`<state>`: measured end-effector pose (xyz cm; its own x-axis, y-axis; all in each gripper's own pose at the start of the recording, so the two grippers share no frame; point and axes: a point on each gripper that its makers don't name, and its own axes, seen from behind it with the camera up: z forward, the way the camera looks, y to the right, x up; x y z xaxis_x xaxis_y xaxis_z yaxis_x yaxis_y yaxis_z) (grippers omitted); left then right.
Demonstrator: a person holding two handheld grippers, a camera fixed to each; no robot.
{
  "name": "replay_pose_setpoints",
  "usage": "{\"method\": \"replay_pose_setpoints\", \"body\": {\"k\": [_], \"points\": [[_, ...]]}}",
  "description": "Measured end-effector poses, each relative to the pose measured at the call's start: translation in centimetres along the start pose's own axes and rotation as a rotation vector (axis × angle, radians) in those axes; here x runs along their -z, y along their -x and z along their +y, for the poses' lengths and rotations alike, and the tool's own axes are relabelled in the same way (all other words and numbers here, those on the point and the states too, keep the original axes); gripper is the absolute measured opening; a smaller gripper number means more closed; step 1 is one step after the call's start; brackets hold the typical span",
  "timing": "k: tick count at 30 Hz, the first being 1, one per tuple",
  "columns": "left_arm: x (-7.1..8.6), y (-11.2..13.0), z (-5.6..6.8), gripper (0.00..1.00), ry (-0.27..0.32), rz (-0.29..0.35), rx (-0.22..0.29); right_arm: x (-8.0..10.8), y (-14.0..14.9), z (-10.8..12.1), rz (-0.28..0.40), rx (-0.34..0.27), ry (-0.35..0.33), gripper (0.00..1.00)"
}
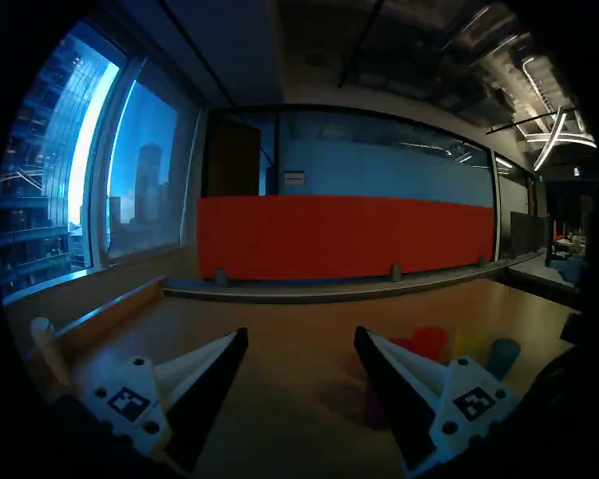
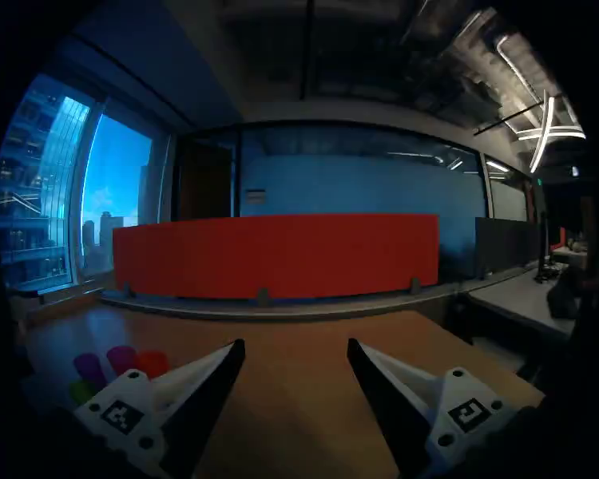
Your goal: Pour water
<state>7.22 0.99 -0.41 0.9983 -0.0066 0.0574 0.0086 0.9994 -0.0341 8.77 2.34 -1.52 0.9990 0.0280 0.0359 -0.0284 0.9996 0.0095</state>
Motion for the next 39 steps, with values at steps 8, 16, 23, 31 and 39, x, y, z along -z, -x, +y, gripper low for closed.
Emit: {"method": "replay_pose_setpoints", "body": {"k": [8,16,23,31,39], "points": [[-0.4,-2.3,-0.4,0.99,-0.007,0.001,0.003,0.0,-1.8,0.5,0.002,0.025,0.018,0.99],[-0.7,-4.3,-0.4,0.99,-0.012,0.005,-0.007,0.0,-2.4,0.7,-0.011,0.024,0.025,0.99],[-0.8,-5.3,-0.4,0.99,-0.014,0.007,-0.016,0.0,-3.0,0.4,-0.008,0.031,0.023,0.99],[-0.8,-6.5,0.0,0.99,-0.003,0.012,-0.02,-0.1,-3.5,0.3,-0.009,0.031,0.021,0.99],[-1.1,-8.1,0.2,0.99,0.008,0.011,-0.01,-0.1,-5.4,-0.1,-0.005,0.034,0.011,0.99]]}}
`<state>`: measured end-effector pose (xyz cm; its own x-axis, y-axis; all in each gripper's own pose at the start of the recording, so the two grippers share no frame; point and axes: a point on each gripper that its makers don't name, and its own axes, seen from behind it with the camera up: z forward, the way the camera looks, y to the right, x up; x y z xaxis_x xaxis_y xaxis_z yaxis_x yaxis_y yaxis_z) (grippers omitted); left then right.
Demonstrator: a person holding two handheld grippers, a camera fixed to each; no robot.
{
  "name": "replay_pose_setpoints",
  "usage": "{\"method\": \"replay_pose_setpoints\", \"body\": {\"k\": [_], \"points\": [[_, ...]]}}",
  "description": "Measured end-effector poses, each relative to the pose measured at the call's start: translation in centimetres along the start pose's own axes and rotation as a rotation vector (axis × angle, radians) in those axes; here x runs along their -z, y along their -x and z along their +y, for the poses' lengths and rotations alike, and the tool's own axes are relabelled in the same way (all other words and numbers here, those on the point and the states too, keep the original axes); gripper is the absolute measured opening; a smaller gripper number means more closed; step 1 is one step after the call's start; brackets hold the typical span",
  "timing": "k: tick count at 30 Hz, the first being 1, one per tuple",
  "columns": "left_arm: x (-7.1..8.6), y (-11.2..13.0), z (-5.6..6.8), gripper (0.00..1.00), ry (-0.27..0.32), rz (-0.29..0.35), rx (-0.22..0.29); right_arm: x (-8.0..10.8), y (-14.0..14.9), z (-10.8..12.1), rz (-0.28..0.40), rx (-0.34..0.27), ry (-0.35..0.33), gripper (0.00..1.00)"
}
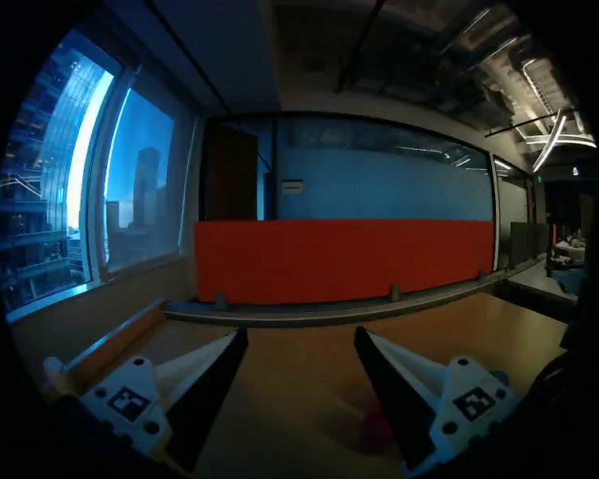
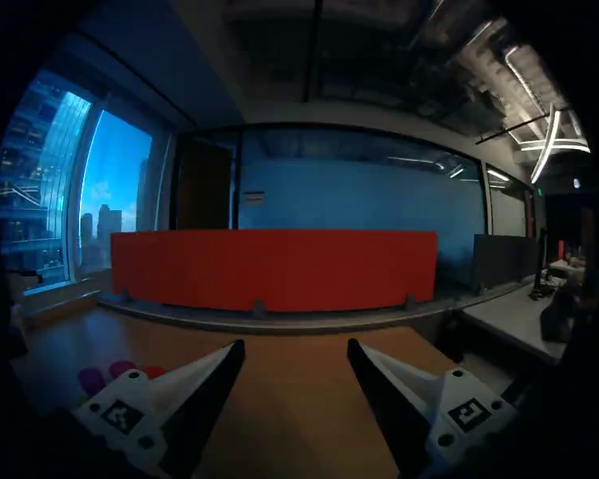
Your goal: Pour water
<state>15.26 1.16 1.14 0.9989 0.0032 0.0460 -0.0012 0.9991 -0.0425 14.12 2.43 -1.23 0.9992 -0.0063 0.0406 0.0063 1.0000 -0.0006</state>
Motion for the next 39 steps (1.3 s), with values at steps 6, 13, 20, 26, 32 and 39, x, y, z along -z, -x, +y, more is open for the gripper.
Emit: {"method": "replay_pose_setpoints", "body": {"k": [6,13,20,26,32,39], "points": [[-0.2,-0.8,0.2,0.99,0.014,-0.015,0.003,-0.2,-1.2,-0.5,-0.01,0.004,-0.014,0.99],[-0.4,-2.3,0.3,0.99,0.023,-0.014,-0.014,-0.7,-2.4,-0.7,-0.015,0.001,-0.023,0.99],[-0.7,-1.8,0.7,0.99,0.051,-0.022,-0.015,-1.0,-1.8,-1.0,-0.037,-0.002,-0.035,0.99],[-0.7,-1.6,1.9,0.99,0.116,-0.026,-0.034,-0.8,-1.4,-2.3,-0.045,0.009,-0.1,0.99],[-0.4,-1.6,3.5,0.99,0.195,-0.025,-0.039,-0.6,-1.4,-3.3,-0.048,0.004,-0.168,0.99],[-0.1,-1.5,5.4,0.99,0.289,-0.019,-0.062,-0.3,-1.4,-4.0,-0.043,-0.003,-0.232,0.99]]}}
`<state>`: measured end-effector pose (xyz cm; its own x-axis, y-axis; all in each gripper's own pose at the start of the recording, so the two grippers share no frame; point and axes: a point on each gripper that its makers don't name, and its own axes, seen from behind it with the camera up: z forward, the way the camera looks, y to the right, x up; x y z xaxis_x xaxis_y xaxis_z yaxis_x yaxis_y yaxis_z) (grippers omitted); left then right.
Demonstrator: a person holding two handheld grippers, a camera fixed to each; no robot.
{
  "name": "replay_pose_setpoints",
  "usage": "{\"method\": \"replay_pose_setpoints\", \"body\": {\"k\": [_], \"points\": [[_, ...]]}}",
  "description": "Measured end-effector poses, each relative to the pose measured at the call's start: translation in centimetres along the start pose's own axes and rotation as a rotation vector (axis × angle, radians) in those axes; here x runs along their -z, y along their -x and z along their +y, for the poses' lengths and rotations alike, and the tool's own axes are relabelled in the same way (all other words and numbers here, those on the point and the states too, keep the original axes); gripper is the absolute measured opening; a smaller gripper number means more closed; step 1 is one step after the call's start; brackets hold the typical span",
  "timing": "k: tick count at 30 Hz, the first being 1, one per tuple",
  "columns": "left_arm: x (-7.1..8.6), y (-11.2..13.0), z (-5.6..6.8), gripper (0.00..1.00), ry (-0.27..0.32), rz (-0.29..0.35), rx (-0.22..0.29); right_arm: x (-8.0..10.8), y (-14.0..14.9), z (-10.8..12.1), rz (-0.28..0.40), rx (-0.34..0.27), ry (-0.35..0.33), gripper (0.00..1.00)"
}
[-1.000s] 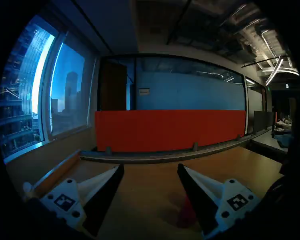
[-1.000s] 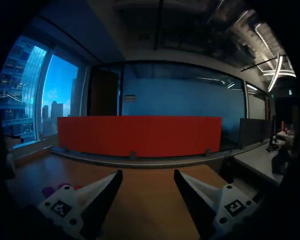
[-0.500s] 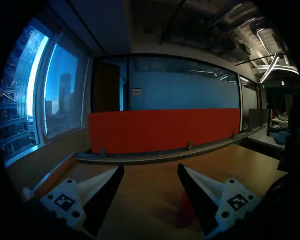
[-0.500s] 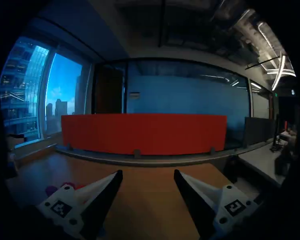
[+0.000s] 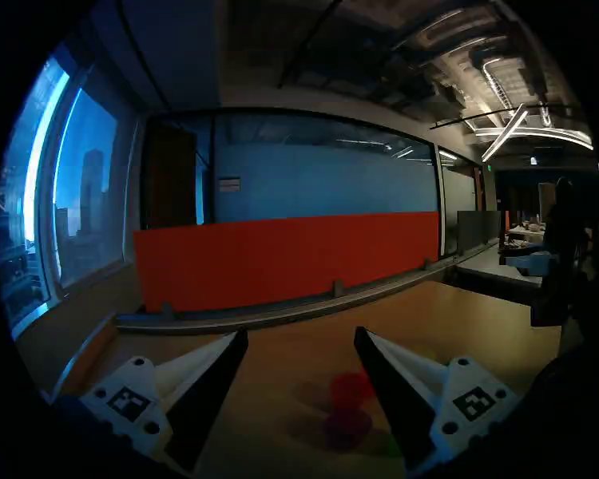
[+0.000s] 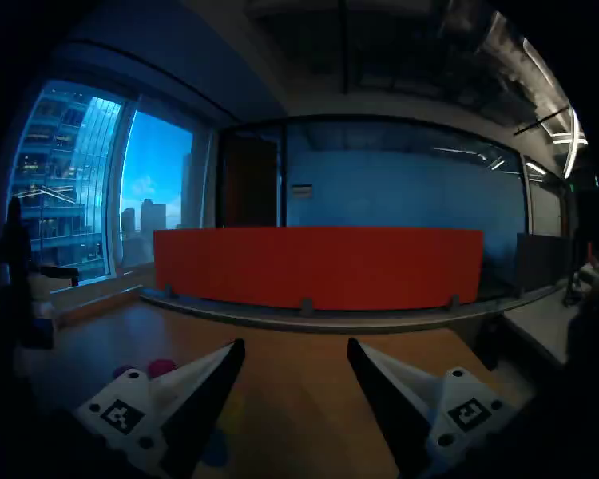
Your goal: Pour water
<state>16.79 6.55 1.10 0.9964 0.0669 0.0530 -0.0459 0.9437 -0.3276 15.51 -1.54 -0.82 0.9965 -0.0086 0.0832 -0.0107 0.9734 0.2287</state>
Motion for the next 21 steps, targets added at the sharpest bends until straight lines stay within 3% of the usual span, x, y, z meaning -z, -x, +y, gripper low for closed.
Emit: {"method": "replay_pose_setpoints", "body": {"k": [11,21], "points": [[0.0,-0.1,3.4,0.99,0.156,0.011,-0.022,0.0,0.2,-1.4,-0.003,-0.015,-0.106,0.99],[-0.1,0.2,5.3,0.99,0.259,0.0,0.006,0.3,0.1,-2.3,-0.012,0.014,-0.171,0.99]]}}
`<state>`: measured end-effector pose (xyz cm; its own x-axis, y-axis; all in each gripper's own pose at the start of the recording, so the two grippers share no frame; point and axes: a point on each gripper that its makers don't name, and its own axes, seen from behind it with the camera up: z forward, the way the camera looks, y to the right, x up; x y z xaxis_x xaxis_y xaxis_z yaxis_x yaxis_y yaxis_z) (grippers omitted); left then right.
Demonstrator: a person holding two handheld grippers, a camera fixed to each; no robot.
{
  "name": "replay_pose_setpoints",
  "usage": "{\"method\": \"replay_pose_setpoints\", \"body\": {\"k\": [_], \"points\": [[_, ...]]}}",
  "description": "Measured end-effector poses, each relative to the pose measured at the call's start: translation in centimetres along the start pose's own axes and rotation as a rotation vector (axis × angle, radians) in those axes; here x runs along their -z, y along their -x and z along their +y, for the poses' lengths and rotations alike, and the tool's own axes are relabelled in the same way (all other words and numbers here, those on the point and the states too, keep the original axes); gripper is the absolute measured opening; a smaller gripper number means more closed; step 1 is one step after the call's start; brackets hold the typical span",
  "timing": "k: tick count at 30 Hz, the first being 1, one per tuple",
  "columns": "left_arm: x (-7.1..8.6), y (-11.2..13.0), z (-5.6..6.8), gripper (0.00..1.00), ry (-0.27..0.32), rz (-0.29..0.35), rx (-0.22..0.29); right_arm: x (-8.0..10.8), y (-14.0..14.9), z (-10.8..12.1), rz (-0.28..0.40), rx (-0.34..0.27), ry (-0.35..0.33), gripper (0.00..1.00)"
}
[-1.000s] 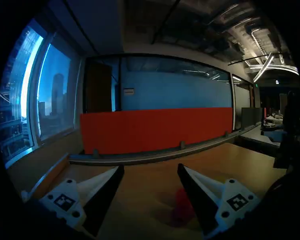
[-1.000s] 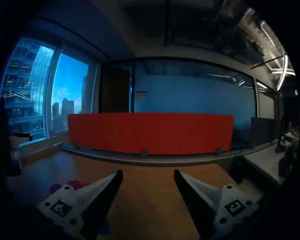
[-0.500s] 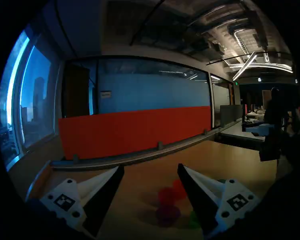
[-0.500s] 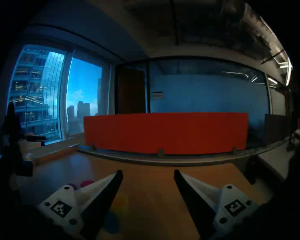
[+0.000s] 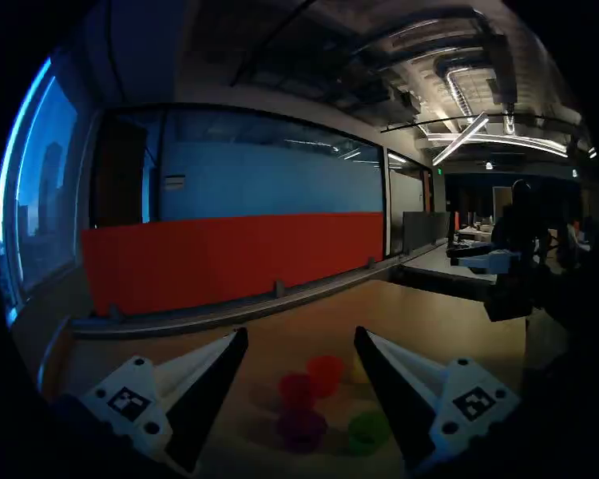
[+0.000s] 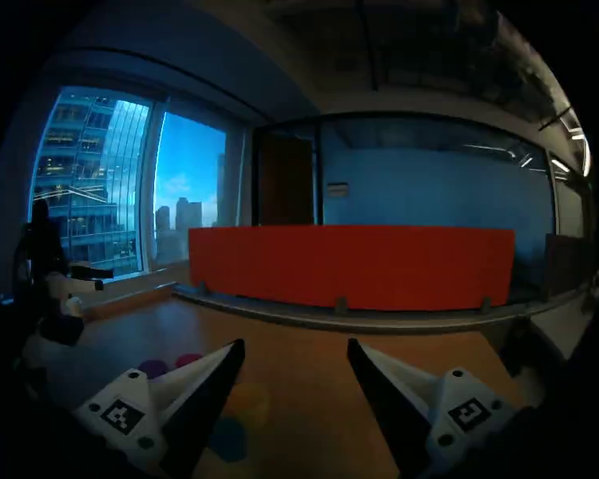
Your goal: Pour water
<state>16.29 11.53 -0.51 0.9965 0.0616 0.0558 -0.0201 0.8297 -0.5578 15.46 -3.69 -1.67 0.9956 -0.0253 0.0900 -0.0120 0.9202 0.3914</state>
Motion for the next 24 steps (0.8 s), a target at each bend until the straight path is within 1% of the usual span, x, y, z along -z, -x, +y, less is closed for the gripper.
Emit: {"method": "replay_pose_setpoints", "body": {"k": [5,14,17,24], "points": [[0.0,0.5,0.8,0.99,0.046,-0.014,-0.013,-0.1,0.4,-0.9,-0.024,0.012,-0.048,0.99],[-0.3,2.3,2.6,0.99,0.135,-0.068,-0.025,-0.3,1.4,-3.1,-0.076,0.044,-0.135,0.99],[-0.5,2.9,2.9,0.99,0.159,-0.088,-0.028,-0.5,1.4,-3.9,-0.082,0.05,-0.165,0.99],[-0.6,4.3,3.6,0.99,0.195,-0.123,-0.029,-0.7,2.2,-4.8,-0.113,0.071,-0.205,0.99]]}}
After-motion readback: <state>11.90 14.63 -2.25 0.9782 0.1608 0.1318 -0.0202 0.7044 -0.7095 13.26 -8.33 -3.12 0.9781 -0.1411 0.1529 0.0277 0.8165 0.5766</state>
